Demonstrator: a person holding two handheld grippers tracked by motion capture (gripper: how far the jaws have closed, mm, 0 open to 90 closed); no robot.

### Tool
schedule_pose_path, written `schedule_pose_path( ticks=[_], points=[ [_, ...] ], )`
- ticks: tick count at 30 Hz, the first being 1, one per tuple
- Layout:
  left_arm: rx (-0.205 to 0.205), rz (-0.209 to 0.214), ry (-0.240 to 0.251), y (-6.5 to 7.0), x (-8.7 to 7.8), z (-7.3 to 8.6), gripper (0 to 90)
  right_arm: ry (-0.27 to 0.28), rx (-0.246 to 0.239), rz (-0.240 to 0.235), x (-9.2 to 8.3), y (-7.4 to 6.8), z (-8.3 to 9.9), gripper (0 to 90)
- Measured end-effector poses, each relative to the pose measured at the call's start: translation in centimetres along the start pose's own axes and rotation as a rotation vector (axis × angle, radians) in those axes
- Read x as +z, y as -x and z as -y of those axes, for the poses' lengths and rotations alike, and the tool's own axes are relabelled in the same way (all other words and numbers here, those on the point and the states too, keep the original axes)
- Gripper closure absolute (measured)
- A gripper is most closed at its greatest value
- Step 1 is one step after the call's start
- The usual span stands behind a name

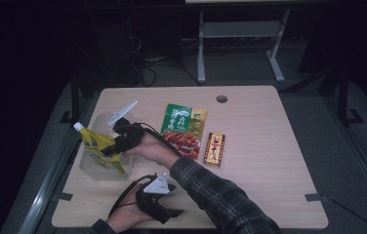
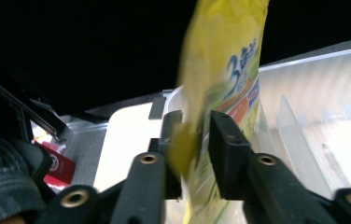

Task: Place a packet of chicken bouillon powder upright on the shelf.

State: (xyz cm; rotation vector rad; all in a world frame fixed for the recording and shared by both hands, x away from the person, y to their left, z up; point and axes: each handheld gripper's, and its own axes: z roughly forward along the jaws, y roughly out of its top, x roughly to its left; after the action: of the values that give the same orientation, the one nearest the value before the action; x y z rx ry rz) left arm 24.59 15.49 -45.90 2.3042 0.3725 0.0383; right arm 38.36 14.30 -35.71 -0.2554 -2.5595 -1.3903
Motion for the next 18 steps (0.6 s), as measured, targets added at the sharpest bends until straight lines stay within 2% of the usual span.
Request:
schedule_pose_path(
  ticks=[1, 2, 4, 5, 6, 7, 10, 11, 12, 15, 16, 18],
  points=[
    [-0.001, -0.001, 0.003, 0.0, 0.0, 0.0, 17.0, -0.008, -0.005, 0.020, -0.6, -0.4, 0.0, 65.7],
    [-0.001, -0.001, 0.003, 0.0, 0.0, 0.0, 17.0, -0.008, -0.005, 0.020, -0.6, -0.4, 0.0, 65.7],
    [0.007, -0.002, 0.000, -0.2, -0.1, 0.0, 17.0, -0.012, -0.019, 0.033, -1.3, -0.7, 0.1, 59.9],
    [-0.004, -0.001, 0.007, -0.2, -0.1, 0.1, 16.9, -0.010, -0.027, 0.046, -1.8, -0.9, 0.3, 56.7],
    [-0.016, -0.004, 0.022, -0.3, -0.1, 0.2, 17.0, -0.014, -0.033, 0.071, -2.8, -1.1, 0.7, 49.8],
    [-0.044, 0.002, 0.037, -0.2, -0.1, 0.3, 17.0, -0.015, -0.031, 0.085, -3.2, -1.2, 0.8, 47.8],
    [-0.041, -0.008, 0.032, -0.4, -0.4, 0.3, 17.0, -0.017, -0.037, 0.101, -4.1, -1.4, 1.3, 45.5],
    [-0.047, -0.008, 0.044, -0.5, -0.5, 0.4, 17.0, -0.020, -0.034, 0.104, -4.6, -1.4, 1.6, 44.9],
    [-0.046, -0.012, 0.048, -0.7, -0.7, 0.4, 17.0, -0.011, -0.036, 0.121, -5.6, -1.4, 2.1, 44.4],
    [-0.061, -0.013, 0.056, -0.7, -0.7, 0.4, 17.0, -0.025, -0.039, 0.161, -6.7, -1.3, 2.9, 43.0],
    [-0.065, -0.013, 0.056, -0.8, -0.7, 0.4, 17.0, -0.025, -0.039, 0.161, -6.7, -1.3, 2.9, 43.0],
    [-0.042, -0.015, 0.049, -0.9, -0.8, 0.4, 17.0, -0.024, -0.027, 0.191, -7.4, -0.9, 3.6, 42.8]
  ],
)
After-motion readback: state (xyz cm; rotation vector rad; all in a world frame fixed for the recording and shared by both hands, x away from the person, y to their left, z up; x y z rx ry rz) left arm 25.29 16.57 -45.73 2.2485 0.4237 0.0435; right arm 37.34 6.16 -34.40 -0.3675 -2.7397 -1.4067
